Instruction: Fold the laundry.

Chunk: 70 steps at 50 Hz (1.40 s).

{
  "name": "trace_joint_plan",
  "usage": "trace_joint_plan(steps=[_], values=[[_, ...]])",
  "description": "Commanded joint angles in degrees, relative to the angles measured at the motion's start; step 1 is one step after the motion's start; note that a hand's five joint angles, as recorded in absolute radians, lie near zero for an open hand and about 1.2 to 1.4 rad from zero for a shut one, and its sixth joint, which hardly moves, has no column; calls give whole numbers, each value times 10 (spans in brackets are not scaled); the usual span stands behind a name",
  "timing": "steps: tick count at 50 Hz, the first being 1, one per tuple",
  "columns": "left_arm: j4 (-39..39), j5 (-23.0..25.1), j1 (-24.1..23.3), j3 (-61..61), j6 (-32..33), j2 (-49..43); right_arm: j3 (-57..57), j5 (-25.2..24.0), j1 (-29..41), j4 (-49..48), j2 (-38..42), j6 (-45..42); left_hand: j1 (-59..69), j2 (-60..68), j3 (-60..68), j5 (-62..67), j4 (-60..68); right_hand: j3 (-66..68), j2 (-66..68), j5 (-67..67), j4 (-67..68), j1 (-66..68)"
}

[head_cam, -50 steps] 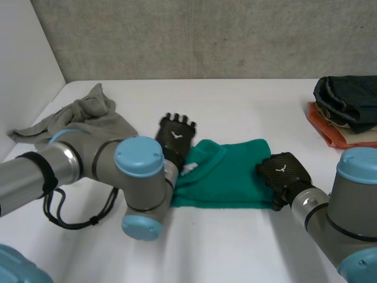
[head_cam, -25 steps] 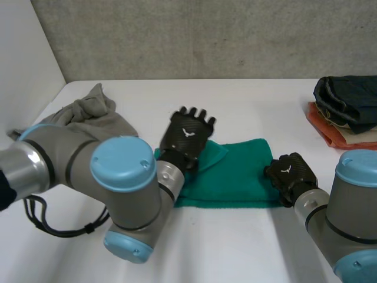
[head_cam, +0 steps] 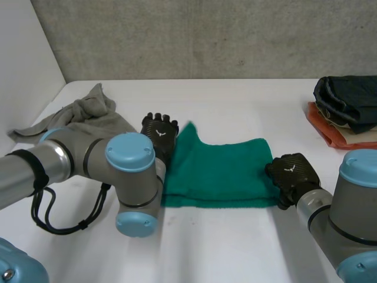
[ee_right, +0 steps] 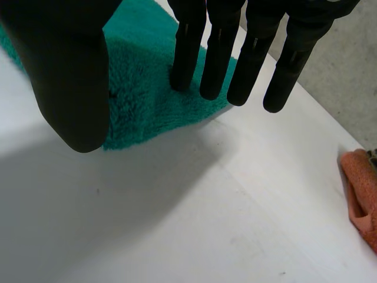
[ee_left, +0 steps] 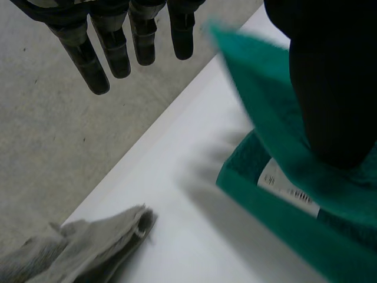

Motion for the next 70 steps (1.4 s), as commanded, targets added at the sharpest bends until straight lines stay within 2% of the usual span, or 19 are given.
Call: trace_joint_plan(steps=[1, 4, 8, 16, 23, 27, 30, 35, 39, 42, 43, 44, 46, 50, 51, 56, 62, 68, 70], values=[[-2, -10, 12, -51, -1, 29, -8, -7, -2, 22, -1, 45, 29, 26, 28, 27, 26, 63, 55, 77, 64, 42], [-2, -10, 10, -68, -2, 41, -13, -10, -2, 22, -1, 57, 26, 23, 24, 24, 23, 139, 131, 152, 139, 118], [-2, -9, 8, -96, -8, 81, -19, -21, -5, 24, 6, 64, 19, 16, 18, 17, 16, 453, 445, 466, 454, 432], [0, -2, 10, -168, -10, 185, 1, -21, -31, 33, -29, 33, 9, 6, 8, 7, 6, 467, 459, 480, 467, 445], [6, 0, 14, -231, -17, 263, -20, -25, -79, 58, -97, -98, -9, -12, -11, -12, -13, 467, 459, 480, 467, 445], [5, 0, 25, -249, -34, 279, -69, -24, -17, 46, -82, -128, -13, -16, -14, -15, -16, 467, 459, 480, 467, 445], [5, 1, 39, -259, -52, 286, -108, -27, 87, 22, -52, -125, -13, -16, -14, -15, -16, 467, 459, 480, 467, 445], [4, 2, 49, -276, -77, 296, -132, -75, 208, -35, 30, -127, -13, -16, -14, -15, -16, 467, 459, 480, 467, 445], [4, 11, 49, -284, -87, 298, -143, -101, 244, -31, 89, -138, -15, -18, -16, -17, -18, 467, 459, 480, 467, 445], [5, 25, 49, -287, -89, 298, -150, -87, 248, -22, 104, -132, -15, -18, -16, -17, -18, 467, 459, 480, 467, 445], [5, 34, 49, -287, -90, 298, -151, -87, 247, -20, 100, -124, -13, -16, -14, -15, -16, 217, 210, 231, 218, 196], [5, 37, 49, -287, -90, 298, -151, -87, 246, -21, 94, -116, -11, -14, -13, -13, -14, 52, 44, 65, 52, 30], [6, 46, 49, -281, -93, 297, -149, -84, 248, -25, 84, -93, -9, -12, -11, -12, -13, -118, -125, -104, -117, -139], [9, 61, 45, -252, -103, 295, -151, -78, 206, -23, 13, 1, -4, -7, -6, -7, -8, -162, -169, -148, -161, -183], [9, 63, 43, -235, -110, 290, -150, -79, 174, -22, -14, 47, -1, -4, -2, -3, -4, -222, -230, -209, -221, -243], [7, 67, 21, -176, -164, 265, -158, -79, 98, 18, -49, 179, 2, -1, 1, 0, -1, -233, -241, -220, -233, -255], [-23, 110, -29, -87, -235, 177, -207, -78, 42, 129, -5, 249, 9, 6, 8, 7, 6, -233, -241, -220, -233, -255], [-92, 111, -56, -47, -238, 109, -260, -95, 36, 180, 70, 251, 6, 3, 4, 3, 2, -233, -241, -220, -233, -255], [-111, 104, -61, -42, -237, 89, -278, -129, 38, 195, 95, 251, 7, 4, 6, 5, 4, -233, -241, -220, -233, -255]])
